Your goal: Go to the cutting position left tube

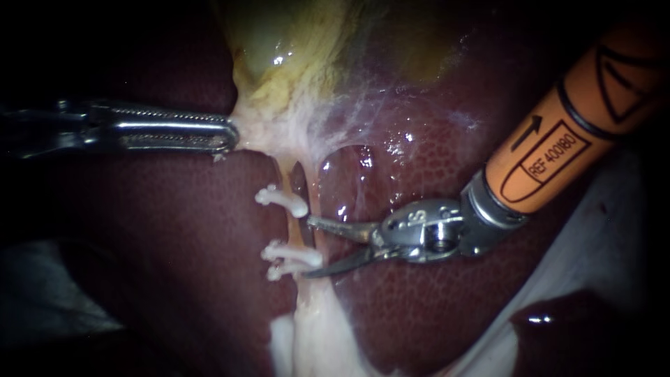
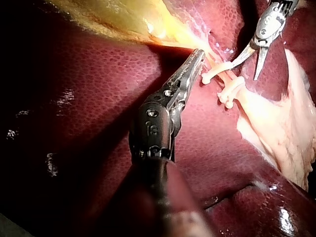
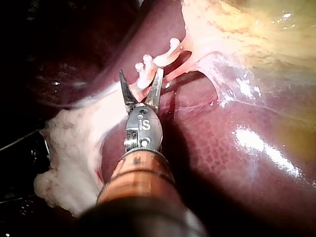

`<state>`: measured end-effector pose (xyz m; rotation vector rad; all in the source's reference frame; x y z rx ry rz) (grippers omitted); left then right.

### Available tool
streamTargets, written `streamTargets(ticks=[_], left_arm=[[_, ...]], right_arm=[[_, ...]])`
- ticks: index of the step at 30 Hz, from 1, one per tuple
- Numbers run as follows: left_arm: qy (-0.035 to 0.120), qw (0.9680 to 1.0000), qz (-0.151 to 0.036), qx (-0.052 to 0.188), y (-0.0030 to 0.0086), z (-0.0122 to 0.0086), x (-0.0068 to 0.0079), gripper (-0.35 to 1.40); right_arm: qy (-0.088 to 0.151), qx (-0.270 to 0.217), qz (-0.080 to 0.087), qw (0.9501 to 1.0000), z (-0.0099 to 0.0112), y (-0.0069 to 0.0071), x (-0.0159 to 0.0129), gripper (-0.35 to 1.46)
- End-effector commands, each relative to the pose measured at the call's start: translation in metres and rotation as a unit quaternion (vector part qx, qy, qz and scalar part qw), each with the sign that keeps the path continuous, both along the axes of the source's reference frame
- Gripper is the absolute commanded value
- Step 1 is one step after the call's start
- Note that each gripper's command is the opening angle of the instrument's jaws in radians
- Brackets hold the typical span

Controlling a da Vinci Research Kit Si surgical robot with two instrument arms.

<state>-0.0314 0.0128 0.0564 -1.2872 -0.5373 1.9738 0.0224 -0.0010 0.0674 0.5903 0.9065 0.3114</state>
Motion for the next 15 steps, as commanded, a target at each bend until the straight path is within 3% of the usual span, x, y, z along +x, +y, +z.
streamTargets(ticks=[1, 10, 15], left_arm=[[0.000, 1.0000, 0.000, 0.000, 0.0000, 0.0000, 0.0000, -0.35], [0.000, 1.0000, 0.000, 0.000, 0.0000, 0.0000, 0.0000, -0.35], [0.000, 1.0000, 0.000, 0.000, -0.0001, -0.0001, 0.0000, -0.35]], right_arm=[[-0.001, 0.002, 0.001, 1.0000, 0.0003, 0.0000, 0.0000, 1.42], [-0.001, 0.014, -0.001, 0.9999, 0.0021, 0.0001, 0.0008, 1.44], [0.005, 0.016, -0.011, 0.9998, 0.0023, 0.0001, 0.0013, 1.44]])
